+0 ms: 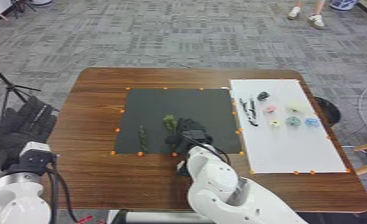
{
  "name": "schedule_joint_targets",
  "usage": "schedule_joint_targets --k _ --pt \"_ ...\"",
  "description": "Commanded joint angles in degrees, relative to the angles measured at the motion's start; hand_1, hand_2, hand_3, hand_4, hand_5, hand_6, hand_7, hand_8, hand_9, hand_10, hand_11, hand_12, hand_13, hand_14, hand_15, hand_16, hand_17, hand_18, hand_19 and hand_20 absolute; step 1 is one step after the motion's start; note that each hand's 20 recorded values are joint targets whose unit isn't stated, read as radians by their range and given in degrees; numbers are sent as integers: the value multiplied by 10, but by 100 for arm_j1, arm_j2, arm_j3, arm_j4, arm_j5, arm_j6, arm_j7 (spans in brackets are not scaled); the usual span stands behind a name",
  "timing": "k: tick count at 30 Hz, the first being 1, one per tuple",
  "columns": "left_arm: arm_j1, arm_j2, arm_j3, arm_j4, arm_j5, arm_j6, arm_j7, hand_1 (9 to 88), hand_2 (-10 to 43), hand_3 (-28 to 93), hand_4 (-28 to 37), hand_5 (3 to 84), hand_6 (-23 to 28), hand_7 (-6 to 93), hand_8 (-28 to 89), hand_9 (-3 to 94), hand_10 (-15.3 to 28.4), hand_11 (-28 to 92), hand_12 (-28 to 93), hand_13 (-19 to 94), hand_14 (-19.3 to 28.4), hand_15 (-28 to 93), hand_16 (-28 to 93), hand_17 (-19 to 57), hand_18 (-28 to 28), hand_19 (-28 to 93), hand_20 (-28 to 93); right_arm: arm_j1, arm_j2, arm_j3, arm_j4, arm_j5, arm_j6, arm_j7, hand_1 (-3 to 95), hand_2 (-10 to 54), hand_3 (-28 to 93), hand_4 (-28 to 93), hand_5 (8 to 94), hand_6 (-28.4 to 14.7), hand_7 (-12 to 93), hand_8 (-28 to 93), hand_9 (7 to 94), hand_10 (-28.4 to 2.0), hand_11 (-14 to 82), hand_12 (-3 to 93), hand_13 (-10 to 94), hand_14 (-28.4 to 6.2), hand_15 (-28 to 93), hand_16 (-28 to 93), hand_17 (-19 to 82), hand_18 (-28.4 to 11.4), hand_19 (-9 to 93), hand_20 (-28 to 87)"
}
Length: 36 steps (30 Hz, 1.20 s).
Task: Arrange flowers
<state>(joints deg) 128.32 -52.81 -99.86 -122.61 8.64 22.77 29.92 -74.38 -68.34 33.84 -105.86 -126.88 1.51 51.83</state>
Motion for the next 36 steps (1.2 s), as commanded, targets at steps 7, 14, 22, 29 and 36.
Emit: schedule_joint_targets --k 7,14,22,29,36 --pt "143 -44 -34 -45 -88 -93 82 237 176 754 -283 410 84 163 -106 282 138 252 81 213 129 288 -57 -53 110 252 109 -86 177 58 -296 6 -175 -83 390 -95 735 -226 614 -53 570 136 747 -164 469 368 729 -126 698 422 465 -272 932 407" --pt "116 -52 -50 -14 -75 -111 55 237 177 753 -283 411 84 165 -107 285 138 252 81 213 129 288 -57 -53 110 254 109 -204 378 25 -534 -354 613 -274 389 -95 726 -201 621 -47 558 142 756 -161 463 364 735 -125 696 417 470 -273 932 406" --pt "102 -44 -56 2 -66 -126 35 236 177 753 -283 413 84 164 -107 286 139 252 81 215 129 289 -57 -53 110 252 109 -302 474 177 -741 14 614 -874 301 72 812 -161 715 -63 286 25 688 -207 309 246 621 -184 698 371 372 -283 914 390" --pt "64 -44 -29 14 -53 -112 -21 236 178 753 -283 413 84 164 -107 288 139 252 82 216 130 291 -57 -53 110 252 109 -395 368 358 -701 136 -260 -992 257 95 794 -145 730 -54 150 -115 651 -212 217 201 572 -199 707 356 331 -284 878 413" --pt "104 -63 -35 -1 -71 -127 -10 237 178 751 -283 413 84 164 -106 288 139 252 82 216 130 290 -57 -53 110 252 109 -478 353 362 -617 107 -464 -884 247 93 782 -150 717 -59 128 -107 627 -218 206 194 557 -207 711 348 318 -284 869 424"
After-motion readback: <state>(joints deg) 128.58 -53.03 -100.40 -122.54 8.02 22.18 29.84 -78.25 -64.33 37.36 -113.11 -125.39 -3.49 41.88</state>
